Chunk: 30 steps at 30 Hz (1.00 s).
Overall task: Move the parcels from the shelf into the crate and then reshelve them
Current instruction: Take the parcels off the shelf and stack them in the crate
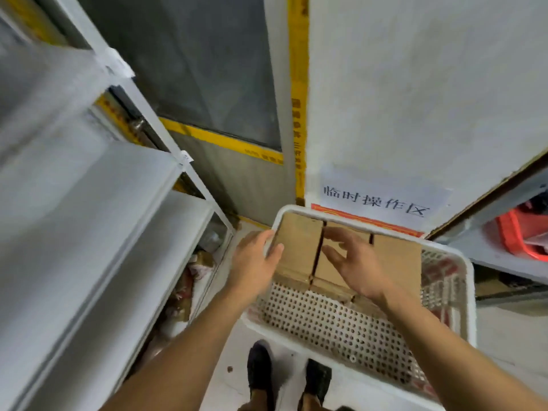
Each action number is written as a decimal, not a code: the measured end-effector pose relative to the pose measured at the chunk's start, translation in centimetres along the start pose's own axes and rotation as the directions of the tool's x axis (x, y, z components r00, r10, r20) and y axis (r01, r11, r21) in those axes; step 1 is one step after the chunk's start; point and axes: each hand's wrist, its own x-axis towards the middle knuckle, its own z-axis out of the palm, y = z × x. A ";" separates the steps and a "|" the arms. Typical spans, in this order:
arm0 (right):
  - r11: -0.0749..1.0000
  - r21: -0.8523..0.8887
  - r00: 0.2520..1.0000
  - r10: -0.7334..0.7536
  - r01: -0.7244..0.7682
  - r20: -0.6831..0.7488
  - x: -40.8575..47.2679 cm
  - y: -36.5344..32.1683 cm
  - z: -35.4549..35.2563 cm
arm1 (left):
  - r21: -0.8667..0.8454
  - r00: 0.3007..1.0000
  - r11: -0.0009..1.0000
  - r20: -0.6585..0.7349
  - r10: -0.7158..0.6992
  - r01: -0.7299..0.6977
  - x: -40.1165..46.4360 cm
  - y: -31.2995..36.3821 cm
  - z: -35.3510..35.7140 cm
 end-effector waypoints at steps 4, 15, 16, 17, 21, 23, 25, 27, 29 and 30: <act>0.974 -0.062 0.973 -0.214 0.219 0.085 1.9 -9.9 3.0 | 0.002 0.960 0.995 -0.263 -0.095 0.099 -3.9 -4.2 -9.4; 0.804 0.068 0.776 -0.590 0.591 0.223 1.6 -38.2 15.0 | -0.028 0.708 0.981 -0.688 -0.159 0.193 -16.3 -15.3 -32.7; 0.782 0.083 0.754 -0.618 0.617 0.221 1.2 -40.5 16.2 | -0.026 0.678 0.981 -0.719 -0.152 0.192 -17.0 -16.4 -34.6; 0.765 0.088 0.735 -0.639 0.638 0.227 0.9 -42.7 17.4 | -0.027 0.651 0.980 -0.744 -0.151 0.197 -17.7 -17.4 -36.3; 0.705 0.101 0.668 -0.702 0.702 0.248 0.5 -50.3 21.6 | -0.030 0.580 0.978 -0.801 -0.147 0.206 -18.6 -21.0 -42.6; 0.680 0.093 0.649 -0.725 0.727 0.229 0.8 -53.3 23.0 | -0.027 0.571 0.981 -0.810 -0.133 0.190 -17.7 -22.3 -45.3; 0.675 0.084 0.647 -0.730 0.733 0.221 1.7 -56.1 24.1 | -0.028 0.574 0.985 -0.810 -0.121 0.169 -16.3 -23.0 -47.7; 0.664 0.071 0.642 -0.740 0.744 0.198 3.2 -58.2 24.9 | -0.038 0.587 0.987 -0.800 -0.123 0.155 -14.4 -23.4 -49.7; 0.649 0.042 0.635 -0.754 0.760 0.165 5.1 -60.1 25.3 | -0.049 0.597 0.988 -0.792 -0.127 0.144 -12.5 -23.6 -51.4; 0.642 0.030 0.632 -0.761 0.766 0.148 6.1 -61.0 25.4 | -0.055 0.604 0.989 -0.786 -0.130 0.140 -11.6 -23.7 -52.2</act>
